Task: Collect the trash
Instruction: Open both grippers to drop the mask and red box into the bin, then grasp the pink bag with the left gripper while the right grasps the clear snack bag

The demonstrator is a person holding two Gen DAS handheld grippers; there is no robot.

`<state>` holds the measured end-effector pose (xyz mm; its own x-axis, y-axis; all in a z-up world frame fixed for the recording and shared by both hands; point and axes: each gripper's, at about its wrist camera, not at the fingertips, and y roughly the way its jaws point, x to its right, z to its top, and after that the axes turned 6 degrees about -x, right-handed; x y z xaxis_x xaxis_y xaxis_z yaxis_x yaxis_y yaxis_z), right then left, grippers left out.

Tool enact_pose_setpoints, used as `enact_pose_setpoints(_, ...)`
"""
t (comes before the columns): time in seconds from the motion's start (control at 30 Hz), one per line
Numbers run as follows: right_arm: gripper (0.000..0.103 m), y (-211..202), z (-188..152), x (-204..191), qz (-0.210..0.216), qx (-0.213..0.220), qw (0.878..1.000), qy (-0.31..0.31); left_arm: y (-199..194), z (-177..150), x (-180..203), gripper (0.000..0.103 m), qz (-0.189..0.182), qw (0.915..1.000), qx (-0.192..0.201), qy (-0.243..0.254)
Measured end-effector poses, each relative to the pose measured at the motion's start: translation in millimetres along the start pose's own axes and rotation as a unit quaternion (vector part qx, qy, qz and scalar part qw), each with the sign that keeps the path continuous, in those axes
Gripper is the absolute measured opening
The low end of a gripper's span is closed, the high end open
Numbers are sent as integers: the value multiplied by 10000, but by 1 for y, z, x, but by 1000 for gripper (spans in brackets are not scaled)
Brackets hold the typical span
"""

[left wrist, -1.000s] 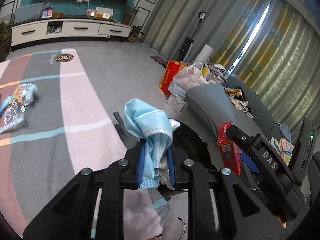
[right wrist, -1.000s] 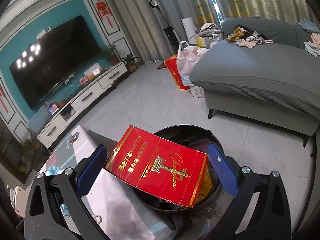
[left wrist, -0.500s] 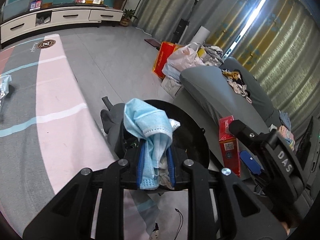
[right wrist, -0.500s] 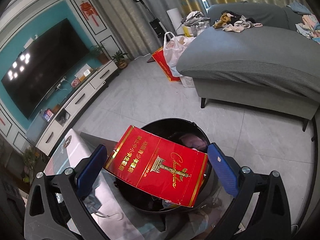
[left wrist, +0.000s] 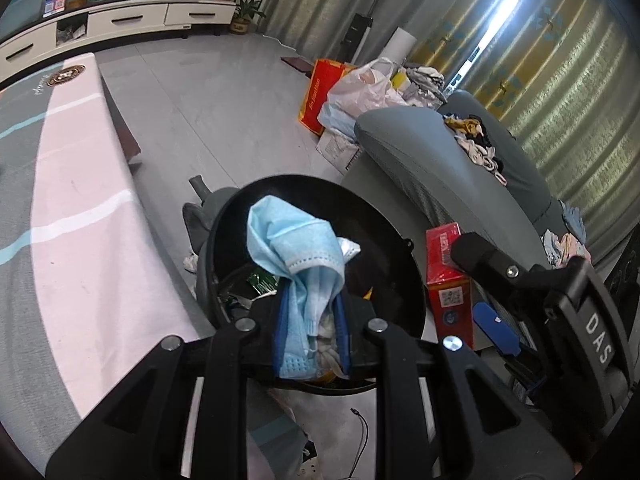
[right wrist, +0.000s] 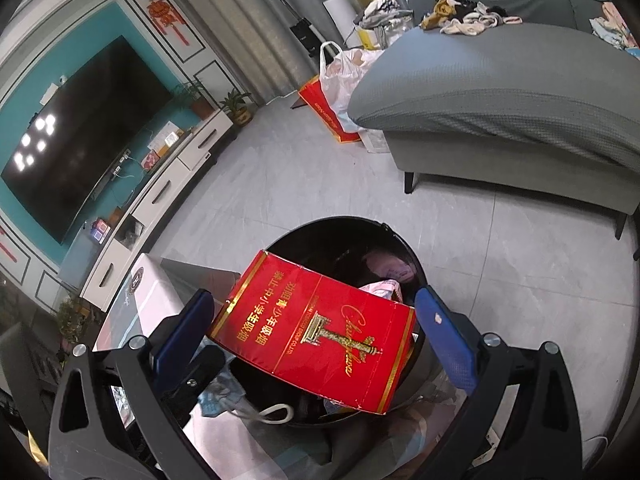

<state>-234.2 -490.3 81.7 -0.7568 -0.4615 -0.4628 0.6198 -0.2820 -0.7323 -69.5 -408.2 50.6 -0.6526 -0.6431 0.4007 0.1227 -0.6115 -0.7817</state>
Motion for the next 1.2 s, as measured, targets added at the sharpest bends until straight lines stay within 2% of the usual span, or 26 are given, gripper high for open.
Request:
enact_pose_setpoints(0.07,98,2,0,2,19,-47,10000,50,4,-1,1,27,-18,10000,-32,16)
enact_pose_setpoints(0.17,99,5,0,2,53,-96,9999,93,6,-1,0,60,-61,10000,1,-46)
enact_pose_setpoints(0.23,100,5,1,1,46,-96,9999,78,4,-1,1,64,-111,9999,35,-52)
enact_pose_setpoints(0.3,100,5,1,-2,-5,-95,10000,24,0,-1,0,78,-138,9999,75,-51)
enact_pose_setpoints(0.37,100,3,1,-4,-19,-37,10000,-8,-10,-1,-2,87,-48,9998,191,-29)
enact_pose_setpoints(0.47,100,-2,1,-11,-20,7,9999,-115,-35,-3,-16,95,139,9990,427,-17)
enact_pose_setpoints(0.6,100,-4,-3,-36,38,9,9989,-474,-81,-8,-60,97,630,9947,766,-284)
enact_pose_setpoints(0.7,100,-4,-13,-78,229,-87,9944,-1026,-131,-16,-116,99,1278,9829,1130,-695)
enact_pose_setpoints(0.8,100,3,-32,-139,676,-392,9820,-1718,-187,-29,-181,100,1989,9601,1543,-1217)
enact_pose_setpoints(0.87,100,12,-49,-187,939,-643,9671,-2275,-223,-40,-229,100,2482,9393,1766,-1581)
enact_pose_setpoints(0.97,100,43,-85,-272,1388,-1195,9332,-3091,-261,-55,-294,100,2982,9131,1919,-2013)
enact_pose_setpoints(1.03,100,67,-106,-308,1560,-1544,9163,-3349,-272,-63,-333,99,3305,8973,1983,-2149)
enact_pose_setpoints(1.1,98,95,-131,-340,1430,-1803,9051,-3576,-271,-68,-362,98,3357,8942,1877,-2291)
enact_pose_setpoints(1.2,93,132,-161,-365,1010,-1903,8954,-3896,-260,-77,-398,91,3050,9032,1617,-2551)
